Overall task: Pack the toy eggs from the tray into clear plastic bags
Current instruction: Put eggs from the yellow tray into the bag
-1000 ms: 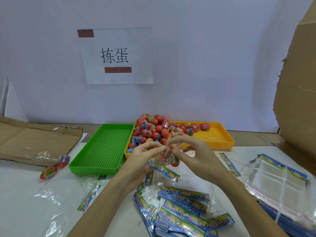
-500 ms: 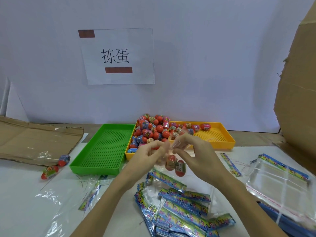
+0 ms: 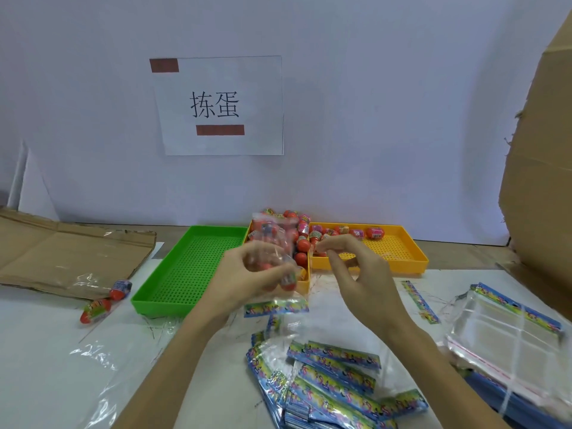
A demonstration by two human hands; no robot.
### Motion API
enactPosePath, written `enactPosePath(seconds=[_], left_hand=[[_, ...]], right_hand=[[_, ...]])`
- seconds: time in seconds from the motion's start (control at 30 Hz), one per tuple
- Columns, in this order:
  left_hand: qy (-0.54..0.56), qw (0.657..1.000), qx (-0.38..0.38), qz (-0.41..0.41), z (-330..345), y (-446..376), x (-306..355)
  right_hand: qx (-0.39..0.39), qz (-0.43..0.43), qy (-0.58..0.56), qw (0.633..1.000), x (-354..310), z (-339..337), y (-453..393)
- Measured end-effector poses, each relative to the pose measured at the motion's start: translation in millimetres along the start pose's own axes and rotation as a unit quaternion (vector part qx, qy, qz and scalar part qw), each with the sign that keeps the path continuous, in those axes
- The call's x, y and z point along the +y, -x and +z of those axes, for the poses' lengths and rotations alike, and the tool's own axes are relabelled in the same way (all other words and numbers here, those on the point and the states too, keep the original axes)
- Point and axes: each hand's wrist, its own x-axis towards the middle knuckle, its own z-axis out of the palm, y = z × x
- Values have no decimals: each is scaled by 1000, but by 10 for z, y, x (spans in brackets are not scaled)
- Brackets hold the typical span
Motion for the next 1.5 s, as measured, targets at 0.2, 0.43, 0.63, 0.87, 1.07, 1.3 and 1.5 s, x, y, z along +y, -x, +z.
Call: enactPosePath(seconds=[0.2,0.43,0.63,0.87,1.07,1.3,1.5], left_hand=[[25,994,102,15,-94,-33,-29],[161,984,72,-37,-32,-29,-51],[125,989,77,-30,29,-39,-73],[12,999,36,33,231,21,-111],[-26,996,-9,85,391,74,-127],[-103,984,-11,148,455,75,-199],[-102,980,21,168,450,61,-217]], right_hand=[[-182,-16,144,973,176,283,47],[-161,-51,217,961,248,376,31],[-72,-3,74,995,205,226,-38],[18,62,-89,994,111,30,-45],[38,25,-189,981,-177,-48,-15],[32,-64,12,997,-248,4,66],[10,-84,98,992,-141,-18,39]])
